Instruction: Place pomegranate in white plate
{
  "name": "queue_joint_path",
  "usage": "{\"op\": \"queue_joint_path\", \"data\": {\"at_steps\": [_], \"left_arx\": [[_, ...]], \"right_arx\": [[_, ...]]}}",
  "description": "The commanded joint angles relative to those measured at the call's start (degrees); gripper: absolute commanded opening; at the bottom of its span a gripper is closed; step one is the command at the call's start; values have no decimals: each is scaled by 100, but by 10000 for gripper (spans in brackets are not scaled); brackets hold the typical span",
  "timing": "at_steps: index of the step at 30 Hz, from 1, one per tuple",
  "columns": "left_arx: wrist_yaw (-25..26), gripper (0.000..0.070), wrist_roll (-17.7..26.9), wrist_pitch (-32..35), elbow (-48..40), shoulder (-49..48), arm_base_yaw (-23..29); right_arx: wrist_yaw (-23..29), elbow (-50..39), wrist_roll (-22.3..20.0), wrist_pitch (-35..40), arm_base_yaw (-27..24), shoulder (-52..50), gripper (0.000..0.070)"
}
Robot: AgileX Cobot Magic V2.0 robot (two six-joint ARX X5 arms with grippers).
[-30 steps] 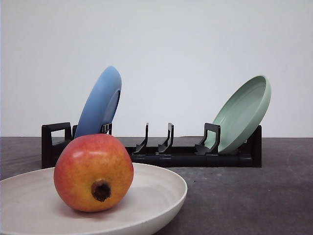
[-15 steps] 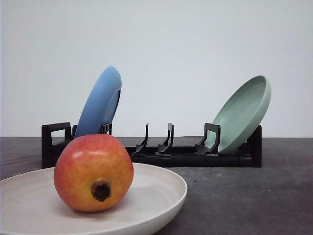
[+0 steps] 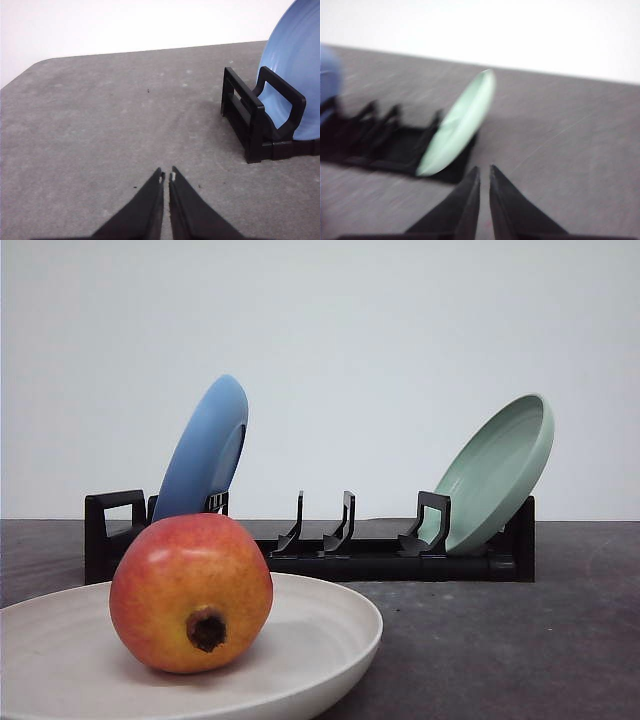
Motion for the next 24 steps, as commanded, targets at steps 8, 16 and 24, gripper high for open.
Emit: {"op": "queue_joint_path", "data": {"at_steps": [8, 16, 24], "left_arx": [[-25, 0, -20, -15, -56, -4, -4], [-24, 0, -20, -15, -55, -4, -4], [-24, 0, -20, -15, -55, -4, -4]], "right_arx": [[345, -1904, -538, 2335, -508, -914, 33], [566, -2664, -326, 2390, -892, -1519, 33], [562, -2968, -256, 1731, -1090, -1660, 33]]}}
